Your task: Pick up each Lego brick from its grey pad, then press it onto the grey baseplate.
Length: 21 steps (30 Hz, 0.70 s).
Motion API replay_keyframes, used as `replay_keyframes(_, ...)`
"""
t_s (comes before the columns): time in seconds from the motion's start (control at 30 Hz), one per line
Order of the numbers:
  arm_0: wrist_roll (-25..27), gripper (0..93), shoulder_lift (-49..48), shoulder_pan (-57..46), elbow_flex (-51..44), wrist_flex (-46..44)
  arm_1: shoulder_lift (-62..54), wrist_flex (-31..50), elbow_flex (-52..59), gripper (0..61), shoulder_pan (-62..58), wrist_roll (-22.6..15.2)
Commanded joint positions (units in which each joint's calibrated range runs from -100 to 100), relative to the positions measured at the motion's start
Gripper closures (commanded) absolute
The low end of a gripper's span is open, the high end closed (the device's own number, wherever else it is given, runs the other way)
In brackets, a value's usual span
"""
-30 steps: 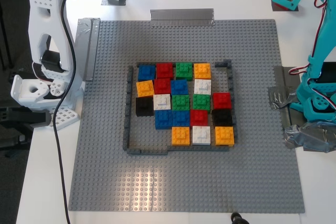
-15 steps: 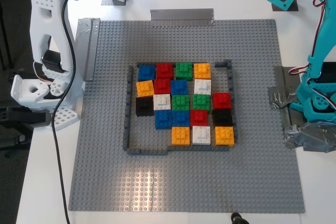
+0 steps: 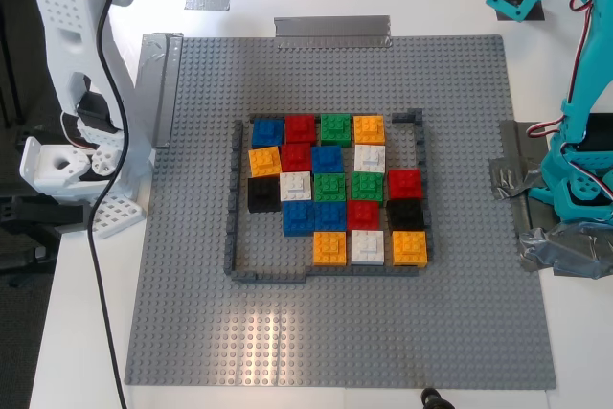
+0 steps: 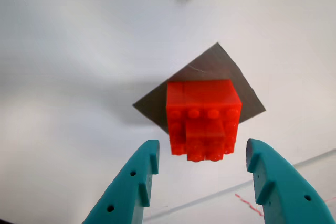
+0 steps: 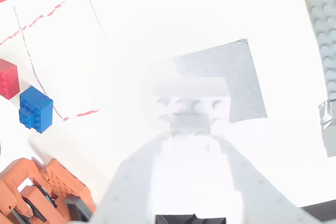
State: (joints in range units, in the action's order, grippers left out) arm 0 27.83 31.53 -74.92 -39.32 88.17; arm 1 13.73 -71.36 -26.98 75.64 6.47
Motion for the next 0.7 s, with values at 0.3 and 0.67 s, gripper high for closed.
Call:
replay_keyframes(0.3, -0.26, 74.2, -0.2, -0.49, 0.08, -2.09, -24.89, -6.18, 17.73, 61.1, -10.17, 0.63)
replay_keyframes(0.67, -0.26, 74.3, -0.46, -1.43, 3.43, -5.26, -42.06, -9.84, 39.94, 61.2, -26.05, -0.44)
